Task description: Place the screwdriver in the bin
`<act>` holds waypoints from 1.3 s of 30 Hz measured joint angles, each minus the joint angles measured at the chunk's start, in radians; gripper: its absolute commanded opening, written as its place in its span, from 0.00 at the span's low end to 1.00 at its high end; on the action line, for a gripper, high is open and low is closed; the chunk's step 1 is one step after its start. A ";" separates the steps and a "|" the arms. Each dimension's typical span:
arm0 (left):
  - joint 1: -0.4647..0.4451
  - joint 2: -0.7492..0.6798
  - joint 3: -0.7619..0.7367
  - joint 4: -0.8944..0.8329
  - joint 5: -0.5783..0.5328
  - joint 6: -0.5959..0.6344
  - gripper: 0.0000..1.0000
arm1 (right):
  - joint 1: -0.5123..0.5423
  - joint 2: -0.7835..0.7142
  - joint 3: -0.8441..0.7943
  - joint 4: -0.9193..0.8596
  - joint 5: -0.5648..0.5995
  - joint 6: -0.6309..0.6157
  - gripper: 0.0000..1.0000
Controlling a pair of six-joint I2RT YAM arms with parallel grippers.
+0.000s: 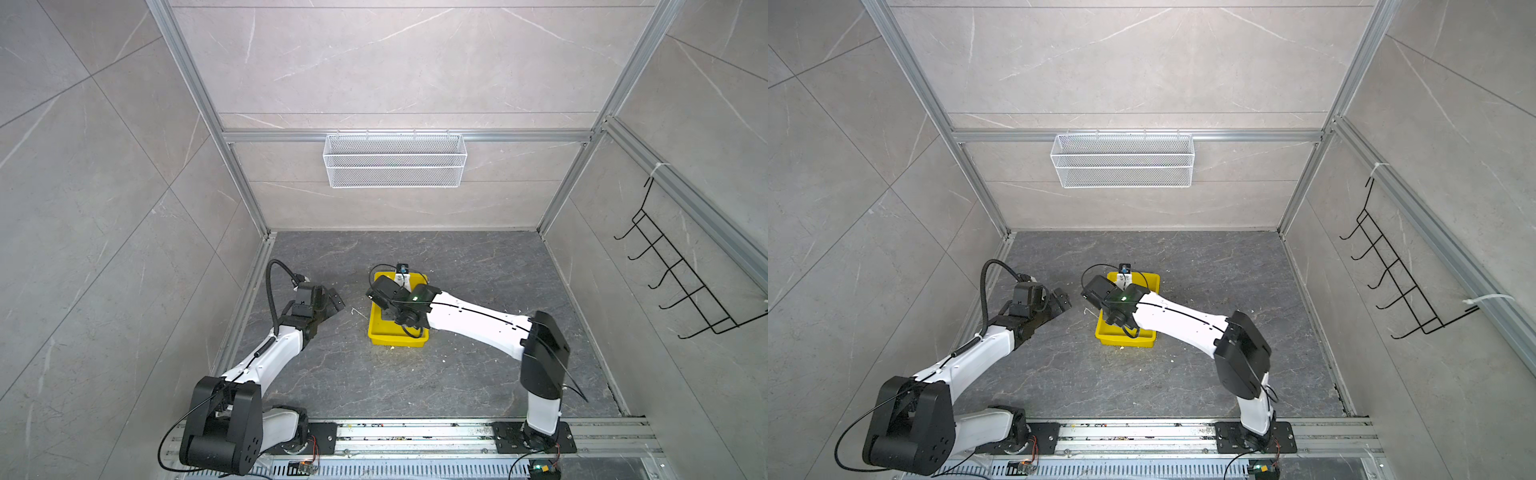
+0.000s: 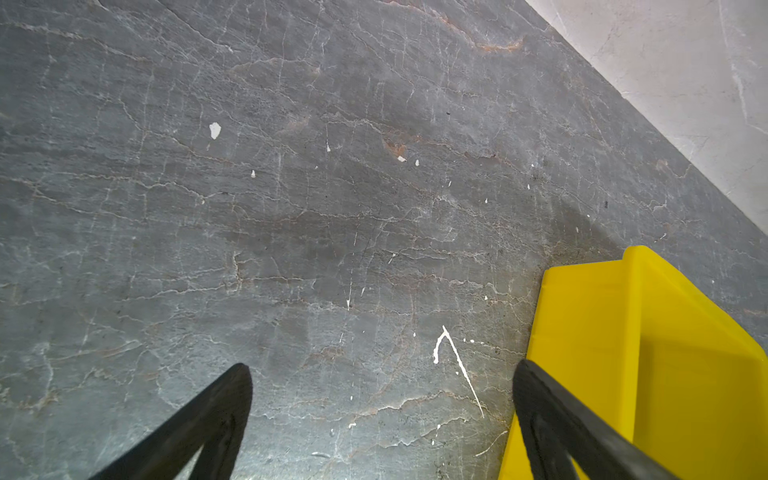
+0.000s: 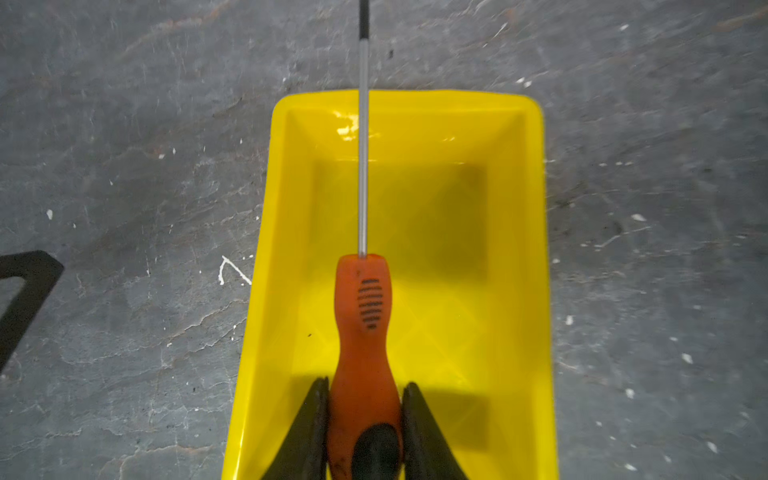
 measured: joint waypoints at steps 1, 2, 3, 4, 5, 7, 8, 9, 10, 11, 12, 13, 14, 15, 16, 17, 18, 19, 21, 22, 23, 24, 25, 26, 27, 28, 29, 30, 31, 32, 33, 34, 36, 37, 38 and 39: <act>0.002 0.000 0.000 -0.001 -0.004 0.000 1.00 | -0.001 0.029 0.008 0.011 -0.021 0.001 0.25; 0.003 0.000 0.000 -0.002 -0.009 0.000 1.00 | -0.002 0.052 0.011 0.020 -0.042 0.004 0.25; 0.005 0.000 0.000 -0.002 -0.013 0.000 1.00 | -0.004 0.078 0.014 0.026 -0.064 0.008 0.25; 0.005 0.000 0.000 -0.002 -0.017 0.000 1.00 | -0.006 0.097 0.015 0.029 -0.085 0.013 0.26; 0.005 0.000 0.000 -0.002 -0.017 0.000 1.00 | -0.008 0.113 0.016 0.030 -0.105 0.018 0.26; 0.006 0.000 0.000 -0.002 -0.017 0.000 1.00 | -0.014 0.137 0.016 0.035 -0.145 0.033 0.27; 0.007 0.000 0.000 -0.002 -0.017 0.000 1.00 | -0.019 0.144 0.016 0.039 -0.167 0.040 0.27; 0.007 0.000 0.000 -0.002 -0.018 0.000 1.00 | -0.024 0.145 0.013 0.045 -0.186 0.045 0.28; 0.007 0.000 0.000 -0.002 -0.021 0.000 1.00 | -0.029 0.145 0.009 0.051 -0.199 0.050 0.29; 0.008 0.000 0.000 -0.003 -0.022 0.000 1.00 | -0.034 0.144 0.006 0.058 -0.209 0.057 0.30; 0.008 0.000 0.000 -0.003 -0.023 0.000 1.00 | -0.040 0.143 0.003 0.069 -0.218 0.062 0.30; 0.008 0.000 0.000 -0.003 -0.024 0.000 1.00 | -0.045 0.143 -0.002 0.076 -0.223 0.064 0.30; 0.008 0.000 0.000 -0.003 -0.024 0.000 1.00 | -0.048 0.143 -0.006 0.079 -0.227 0.067 0.30; 0.008 0.000 0.000 -0.003 -0.024 0.000 1.00 | -0.051 0.143 -0.011 0.080 -0.229 0.069 0.30; 0.008 0.000 0.000 -0.003 -0.024 0.000 1.00 | -0.053 0.143 -0.017 0.082 -0.230 0.071 0.30; 0.008 0.000 0.000 -0.003 -0.024 0.000 1.00 | -0.054 0.143 -0.024 0.084 -0.233 0.072 0.31; 0.008 0.000 0.000 -0.003 -0.024 0.000 1.00 | -0.055 0.142 -0.030 0.086 -0.235 0.076 0.31; 0.008 0.000 0.000 -0.004 -0.024 0.000 1.00 | -0.055 0.140 -0.037 0.087 -0.237 0.080 0.31; 0.008 0.000 0.000 -0.004 -0.024 0.000 1.00 | -0.055 0.137 -0.048 0.088 -0.237 0.086 0.32; 0.008 0.000 0.000 -0.004 -0.024 0.000 1.00 | -0.055 0.134 -0.053 0.087 -0.237 0.087 0.32; 0.008 0.000 0.000 -0.004 -0.024 0.000 1.00 | -0.055 0.130 -0.057 0.088 -0.237 0.088 0.32; 0.008 0.000 0.000 -0.004 -0.024 0.000 1.00 | -0.055 0.127 -0.059 0.087 -0.236 0.090 0.33; 0.008 0.000 0.000 -0.004 -0.024 0.000 1.00 | -0.055 0.123 -0.062 0.087 -0.236 0.090 0.33; 0.008 0.000 0.000 -0.004 -0.024 0.000 1.00 | -0.055 0.118 -0.064 0.087 -0.236 0.090 0.34; 0.008 0.000 0.001 -0.006 -0.024 0.000 1.00 | -0.055 0.113 -0.066 0.087 -0.236 0.090 0.35; 0.008 0.000 0.004 -0.014 -0.025 0.000 1.00 | -0.055 0.108 -0.069 0.087 -0.235 0.091 0.36; 0.008 0.001 0.007 -0.020 -0.025 0.000 1.00 | -0.055 0.103 -0.071 0.087 -0.235 0.091 0.37; 0.008 0.004 0.013 -0.026 -0.026 0.000 1.00 | -0.055 0.097 -0.073 0.087 -0.235 0.093 0.38; 0.009 0.006 0.018 -0.029 -0.026 -0.001 1.00 | -0.055 0.094 -0.073 0.087 -0.233 0.094 0.38; 0.009 0.008 0.021 -0.033 -0.026 0.000 1.00 | -0.055 0.092 -0.073 0.087 -0.232 0.095 0.39; 0.009 0.010 0.026 -0.036 -0.026 -0.001 1.00 | -0.055 0.090 -0.073 0.087 -0.232 0.095 0.40; 0.009 0.010 0.027 -0.040 -0.026 -0.001 1.00 | -0.055 0.089 -0.073 0.087 -0.231 0.096 0.40; 0.009 0.010 0.028 -0.043 -0.026 -0.001 1.00 | -0.055 0.085 -0.074 0.085 -0.224 0.098 0.41; 0.009 0.010 0.028 -0.046 -0.026 -0.001 1.00 | -0.055 0.080 -0.076 0.082 -0.219 0.097 0.42; 0.009 0.010 0.028 -0.047 -0.026 -0.001 1.00 | -0.055 0.073 -0.078 0.077 -0.212 0.097 0.43; 0.009 0.010 0.028 -0.048 -0.027 -0.001 1.00 | -0.055 0.061 -0.084 0.072 -0.204 0.097 0.43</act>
